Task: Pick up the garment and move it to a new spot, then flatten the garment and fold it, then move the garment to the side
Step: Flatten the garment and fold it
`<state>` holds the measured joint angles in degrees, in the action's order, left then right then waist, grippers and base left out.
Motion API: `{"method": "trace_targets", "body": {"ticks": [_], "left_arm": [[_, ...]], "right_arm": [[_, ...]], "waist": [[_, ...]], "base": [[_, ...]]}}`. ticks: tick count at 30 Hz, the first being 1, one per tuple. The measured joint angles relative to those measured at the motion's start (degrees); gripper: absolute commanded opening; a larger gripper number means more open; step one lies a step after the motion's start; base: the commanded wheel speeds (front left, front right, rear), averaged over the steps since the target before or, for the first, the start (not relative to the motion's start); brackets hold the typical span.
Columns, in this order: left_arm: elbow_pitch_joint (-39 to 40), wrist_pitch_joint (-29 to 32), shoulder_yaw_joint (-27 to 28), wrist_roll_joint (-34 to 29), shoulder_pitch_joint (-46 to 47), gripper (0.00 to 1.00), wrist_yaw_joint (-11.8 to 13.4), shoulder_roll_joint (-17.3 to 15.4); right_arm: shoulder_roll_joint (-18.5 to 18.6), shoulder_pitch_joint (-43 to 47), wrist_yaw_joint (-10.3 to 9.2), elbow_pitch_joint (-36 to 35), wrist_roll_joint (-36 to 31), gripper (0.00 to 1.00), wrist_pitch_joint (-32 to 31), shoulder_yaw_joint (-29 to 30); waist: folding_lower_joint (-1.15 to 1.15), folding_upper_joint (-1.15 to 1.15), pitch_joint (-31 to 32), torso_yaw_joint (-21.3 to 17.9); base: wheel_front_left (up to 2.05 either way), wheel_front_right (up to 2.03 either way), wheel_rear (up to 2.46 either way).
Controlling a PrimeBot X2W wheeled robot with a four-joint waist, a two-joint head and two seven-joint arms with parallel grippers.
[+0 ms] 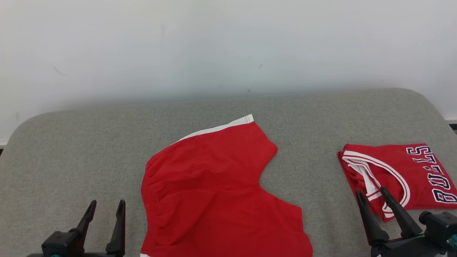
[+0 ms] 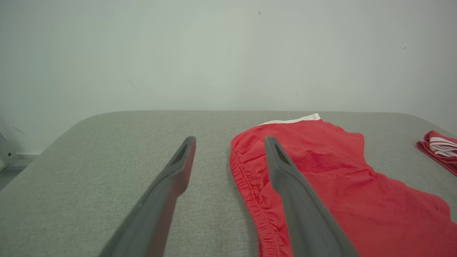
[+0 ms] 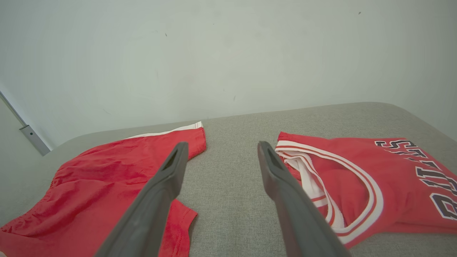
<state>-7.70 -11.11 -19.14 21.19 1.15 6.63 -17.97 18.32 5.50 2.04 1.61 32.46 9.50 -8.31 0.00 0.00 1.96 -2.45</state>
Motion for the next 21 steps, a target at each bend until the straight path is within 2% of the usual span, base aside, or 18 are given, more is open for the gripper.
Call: {"method": "trace_targets", "body": {"ticks": [10,12,17,19,21], "left_arm": [[-0.11,0.80,-0.12,0.00,0.01,1.00,0.21,0.14],[-0.20,1.83,-0.35,0.34,0.00,1.00,-0.10,0.44],[-1.82,5.93,-2.71,1.22,-0.43,1.00,-1.36,1.20],[-3.11,8.28,-3.77,1.29,-0.64,1.00,-1.69,1.16],[-4.63,10.68,-4.79,1.35,-0.64,1.00,-2.42,1.18]], "right_arm": [[-0.02,-0.08,0.08,1.10,-0.31,1.00,1.12,0.23],[-0.10,-0.08,0.56,1.19,-0.26,1.00,1.02,-0.01],[-0.67,-0.04,0.05,1.69,0.27,1.00,-2.81,-1.66],[-0.64,0.01,-0.58,1.80,0.27,1.00,-5.26,-2.58],[-0.40,0.29,-0.37,1.76,0.27,1.00,-8.35,-4.76]], "waist": [[0.00,0.00,-0.19,0.51],[0.00,0.00,-0.22,0.60],[0.00,0.00,-0.38,0.70],[0.00,0.00,-0.50,0.67],[0.00,0.00,-0.63,0.64]], "base": [[0.00,0.00,0.00],[0.00,0.00,0.00],[0.00,0.00,0.00],[0.00,0.00,0.00],[0.00,0.00,0.00]]}}
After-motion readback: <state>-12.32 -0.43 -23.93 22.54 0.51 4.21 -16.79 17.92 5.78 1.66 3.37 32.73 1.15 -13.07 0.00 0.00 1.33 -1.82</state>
